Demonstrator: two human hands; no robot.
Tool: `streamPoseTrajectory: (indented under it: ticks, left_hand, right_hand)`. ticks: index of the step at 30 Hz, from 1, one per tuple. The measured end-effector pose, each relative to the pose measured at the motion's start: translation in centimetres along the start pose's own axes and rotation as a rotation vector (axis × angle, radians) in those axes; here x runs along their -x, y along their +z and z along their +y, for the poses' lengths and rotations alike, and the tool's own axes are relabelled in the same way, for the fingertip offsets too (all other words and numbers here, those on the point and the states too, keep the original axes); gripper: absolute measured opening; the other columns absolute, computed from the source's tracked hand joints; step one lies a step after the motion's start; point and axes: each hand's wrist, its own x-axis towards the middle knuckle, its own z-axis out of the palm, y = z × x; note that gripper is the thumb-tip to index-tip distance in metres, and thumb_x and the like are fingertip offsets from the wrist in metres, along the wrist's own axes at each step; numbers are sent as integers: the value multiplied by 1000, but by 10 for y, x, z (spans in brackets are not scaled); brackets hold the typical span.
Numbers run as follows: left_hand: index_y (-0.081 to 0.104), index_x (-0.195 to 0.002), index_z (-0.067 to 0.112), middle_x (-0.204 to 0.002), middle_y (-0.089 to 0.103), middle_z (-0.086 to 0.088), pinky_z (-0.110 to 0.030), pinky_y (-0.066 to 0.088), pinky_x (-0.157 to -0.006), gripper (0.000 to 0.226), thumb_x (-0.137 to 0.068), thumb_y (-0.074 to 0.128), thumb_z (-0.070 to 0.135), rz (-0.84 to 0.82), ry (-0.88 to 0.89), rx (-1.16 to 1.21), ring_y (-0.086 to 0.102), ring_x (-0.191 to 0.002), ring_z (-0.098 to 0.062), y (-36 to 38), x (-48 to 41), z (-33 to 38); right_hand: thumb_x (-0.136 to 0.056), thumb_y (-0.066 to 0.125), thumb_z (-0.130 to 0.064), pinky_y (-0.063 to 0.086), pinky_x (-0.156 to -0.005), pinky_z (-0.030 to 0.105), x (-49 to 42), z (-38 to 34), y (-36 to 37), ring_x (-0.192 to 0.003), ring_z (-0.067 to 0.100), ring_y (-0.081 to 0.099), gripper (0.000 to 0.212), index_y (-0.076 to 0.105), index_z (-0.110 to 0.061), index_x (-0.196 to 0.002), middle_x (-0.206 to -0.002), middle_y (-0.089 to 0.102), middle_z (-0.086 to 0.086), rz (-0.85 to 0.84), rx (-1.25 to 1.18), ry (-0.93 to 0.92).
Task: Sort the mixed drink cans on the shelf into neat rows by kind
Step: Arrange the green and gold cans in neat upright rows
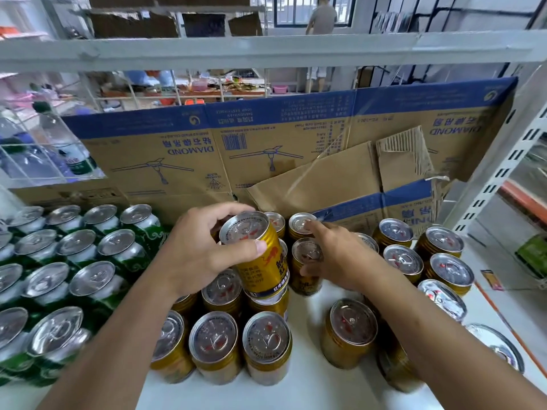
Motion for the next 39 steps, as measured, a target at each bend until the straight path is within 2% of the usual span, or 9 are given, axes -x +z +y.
streamPoseTrajectory:
  ticks: [4,6,8,12,18,26,30,36,39]
  left_hand:
    - [68,-108,34,-100,72,11,-47,52,-90,58,-56,71,58,-24,-27,12,65,-99,-8,2,1,-3]
    - [68,-108,36,-101,72,13,-48,51,-91,59,-55,71,60,-30,-48,11,64,-101,-7,3,1,-6]
    - [68,-108,38,-102,71,16,-47,52,-91,59,-53,72,60,-45,-66,12,64,-100,-6,4,2,-9]
    - [63,-108,44,-109,66,19,-44,50,-93,60,-51,70,61,-78,-67,-28,61,-107,-5,8,2,-13]
    - [55,-116,41,-110,64,17,-29,50,-84,58,-61,70,46,-189,-32,-40,60,-100,0,13,9,-15]
    - [49,-118,43,-108,58,27,-20,46,-82,66,-62,76,66,-127,25,-68,54,-102,8,26,21,-17]
    - [49,-116,42,-105,58,27,-16,44,-79,53,-71,76,50,-81,28,-53,53,-100,10,32,22,-21]
    - [49,-121,36,-108,60,22,-15,42,-76,55,-74,76,44,-98,26,-19,54,-102,7,32,23,-24]
    - [48,-126,34,-111,58,21,-17,43,-77,58,-75,76,44,-103,22,0,54,-104,5,32,23,-25]
  right_hand:
    - [-83,70,-45,45,-86,34,15,-3,-4,-113,26,53,64,41,-22,-135,-126,55,6,56,-54,72]
    - [-83,67,-46,44,-71,32,26,-7,-7,-95,26,58,37,55,-21,-108,-103,62,5,52,6,83]
    - [-82,67,-46,45,-67,31,37,-12,-8,-89,26,59,27,55,-22,-89,-91,61,4,-10,20,81]
    - [-83,67,-49,49,-78,32,56,-19,-10,-100,25,60,44,59,-17,-112,-110,62,6,-96,95,135]
    - [-76,71,-53,53,-78,31,78,-23,-12,-93,21,59,53,57,-20,-115,-110,63,2,-198,153,235]
    - [-76,71,-15,55,-78,32,83,-26,-6,-105,22,59,60,52,-29,-132,-120,61,0,-186,42,166]
    - [-73,69,-8,55,-83,35,88,-28,-1,-109,21,58,69,49,-35,-134,-122,62,-1,-154,-43,138]
    - [-72,73,-16,53,-85,34,93,-27,2,-112,21,56,72,45,-28,-138,-128,58,0,-90,-94,180]
    - [-75,76,-42,43,-78,27,95,-32,7,-112,22,53,74,41,-25,-139,-127,54,0,-4,-59,234]
